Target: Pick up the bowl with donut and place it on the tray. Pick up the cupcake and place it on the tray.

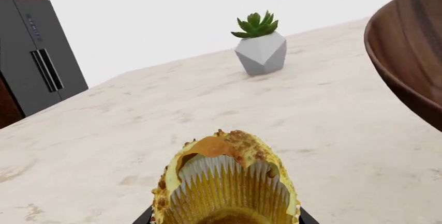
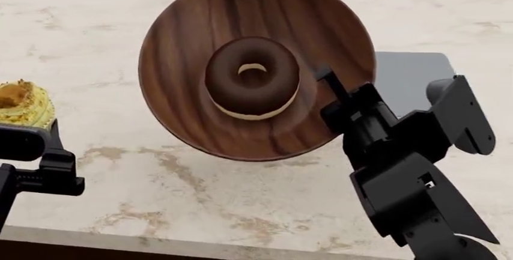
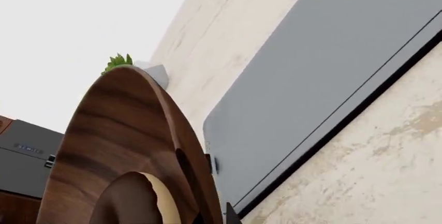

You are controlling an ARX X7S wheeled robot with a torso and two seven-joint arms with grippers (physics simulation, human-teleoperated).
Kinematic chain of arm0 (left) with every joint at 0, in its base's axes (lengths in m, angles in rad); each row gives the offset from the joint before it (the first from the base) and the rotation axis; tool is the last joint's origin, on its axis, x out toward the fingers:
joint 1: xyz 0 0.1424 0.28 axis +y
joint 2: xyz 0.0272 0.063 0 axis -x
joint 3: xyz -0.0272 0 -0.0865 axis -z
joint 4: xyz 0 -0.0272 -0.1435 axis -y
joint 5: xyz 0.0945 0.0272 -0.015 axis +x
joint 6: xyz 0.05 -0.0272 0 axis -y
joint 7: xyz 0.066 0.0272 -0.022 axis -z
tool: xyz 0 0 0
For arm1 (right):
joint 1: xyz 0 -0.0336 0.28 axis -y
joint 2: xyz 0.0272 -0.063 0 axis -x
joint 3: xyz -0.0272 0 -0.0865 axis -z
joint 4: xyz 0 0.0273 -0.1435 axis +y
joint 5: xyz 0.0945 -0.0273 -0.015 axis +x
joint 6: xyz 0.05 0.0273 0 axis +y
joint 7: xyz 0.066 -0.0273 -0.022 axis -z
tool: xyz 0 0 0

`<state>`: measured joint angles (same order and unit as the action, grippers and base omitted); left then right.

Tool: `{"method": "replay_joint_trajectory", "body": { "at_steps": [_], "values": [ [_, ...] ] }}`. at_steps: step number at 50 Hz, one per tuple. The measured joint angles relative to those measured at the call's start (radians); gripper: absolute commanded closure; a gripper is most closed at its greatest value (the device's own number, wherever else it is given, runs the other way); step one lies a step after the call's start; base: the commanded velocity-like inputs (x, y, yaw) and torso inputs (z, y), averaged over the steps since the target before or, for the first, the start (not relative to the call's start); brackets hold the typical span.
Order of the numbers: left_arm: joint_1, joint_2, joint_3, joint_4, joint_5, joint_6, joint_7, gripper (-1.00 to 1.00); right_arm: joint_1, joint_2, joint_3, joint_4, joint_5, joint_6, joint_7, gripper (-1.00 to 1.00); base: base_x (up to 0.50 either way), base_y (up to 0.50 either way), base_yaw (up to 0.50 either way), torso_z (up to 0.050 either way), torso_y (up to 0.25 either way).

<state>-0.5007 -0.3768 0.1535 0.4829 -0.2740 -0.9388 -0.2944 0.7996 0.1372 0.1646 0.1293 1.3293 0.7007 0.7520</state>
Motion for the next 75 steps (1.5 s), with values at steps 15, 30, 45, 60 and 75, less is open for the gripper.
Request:
{"method": "replay_joint_trajectory", "body": {
  "at_steps": [15,30,45,60,75],
  "values": [
    [-0.042,-0.002,0.004,0.034,-0.01,-0.049,-0.011,1.0,-0.013,-0.005,0.015,-0.042,0.032,-0.013,0.064,1.0,0.03,-0.5,0.0,0.0,0.001],
    [-0.105,0.006,0.027,0.047,-0.02,-0.095,-0.016,1.0,-0.004,0.007,0.008,-0.054,0.036,-0.014,0.119,1.0,0.01,-0.1,0.0,0.001,0.001],
    [-0.123,0.003,0.032,0.055,-0.024,-0.106,-0.019,1.0,0.008,0.007,0.024,-0.071,0.044,-0.046,0.22,1.0,0.0,0.0,0.0,0.0,0.001],
    [-0.116,0.0,0.04,0.045,-0.02,-0.087,-0.02,1.0,-0.012,0.019,0.054,-0.149,0.057,-0.075,0.312,1.0,0.14,-0.05,0.0,0.001,0.001],
    [-0.128,-0.004,0.054,0.05,-0.022,-0.092,-0.021,1.0,-0.011,0.021,0.04,-0.155,0.055,-0.087,0.319,1.0,0.4,-0.1,0.0,0.0,0.002]
  ]
}}
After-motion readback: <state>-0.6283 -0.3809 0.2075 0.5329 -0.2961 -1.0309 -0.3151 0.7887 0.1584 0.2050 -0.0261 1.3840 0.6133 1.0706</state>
